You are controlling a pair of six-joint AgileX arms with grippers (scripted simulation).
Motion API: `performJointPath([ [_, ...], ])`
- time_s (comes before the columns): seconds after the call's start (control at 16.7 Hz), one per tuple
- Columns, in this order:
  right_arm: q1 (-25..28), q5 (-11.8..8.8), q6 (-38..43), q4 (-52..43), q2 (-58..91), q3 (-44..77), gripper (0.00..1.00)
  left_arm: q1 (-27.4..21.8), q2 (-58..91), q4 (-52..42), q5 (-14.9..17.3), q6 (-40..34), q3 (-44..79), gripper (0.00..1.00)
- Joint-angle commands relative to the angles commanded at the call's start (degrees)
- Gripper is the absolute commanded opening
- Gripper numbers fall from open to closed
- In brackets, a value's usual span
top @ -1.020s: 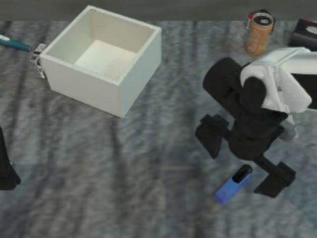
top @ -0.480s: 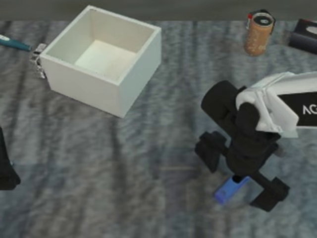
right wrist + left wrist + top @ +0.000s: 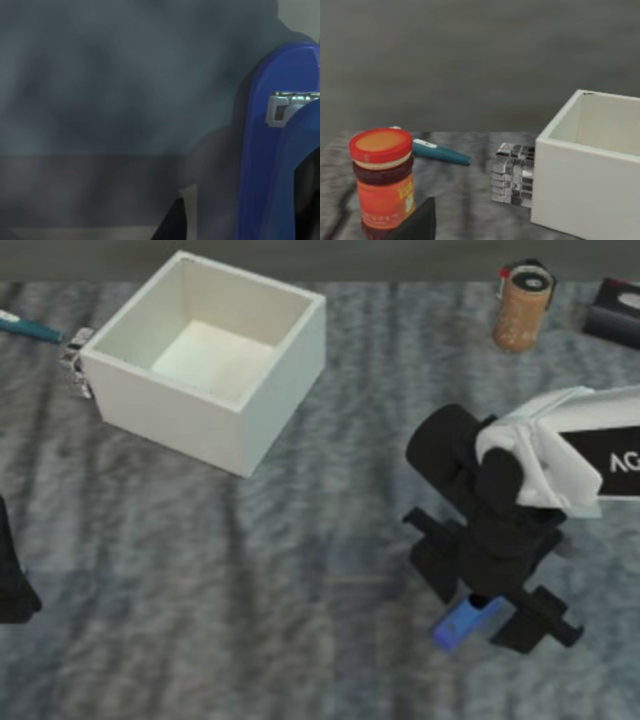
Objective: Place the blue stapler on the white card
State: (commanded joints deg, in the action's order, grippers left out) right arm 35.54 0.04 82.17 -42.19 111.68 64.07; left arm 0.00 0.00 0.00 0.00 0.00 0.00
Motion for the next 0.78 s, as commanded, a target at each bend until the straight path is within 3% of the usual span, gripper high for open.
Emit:
performJointPath([
  [0.3, 0.0, 0.0, 0.0, 0.0, 0.0, 0.0, 0.02, 0.0, 0.0, 0.0, 0.0, 0.0, 0.0, 1.0],
  [0.78, 0.0, 0.0, 0.0, 0.0, 0.0, 0.0, 0.0, 0.0, 0.0, 0.0, 0.0, 0.0, 0.0, 1.0],
])
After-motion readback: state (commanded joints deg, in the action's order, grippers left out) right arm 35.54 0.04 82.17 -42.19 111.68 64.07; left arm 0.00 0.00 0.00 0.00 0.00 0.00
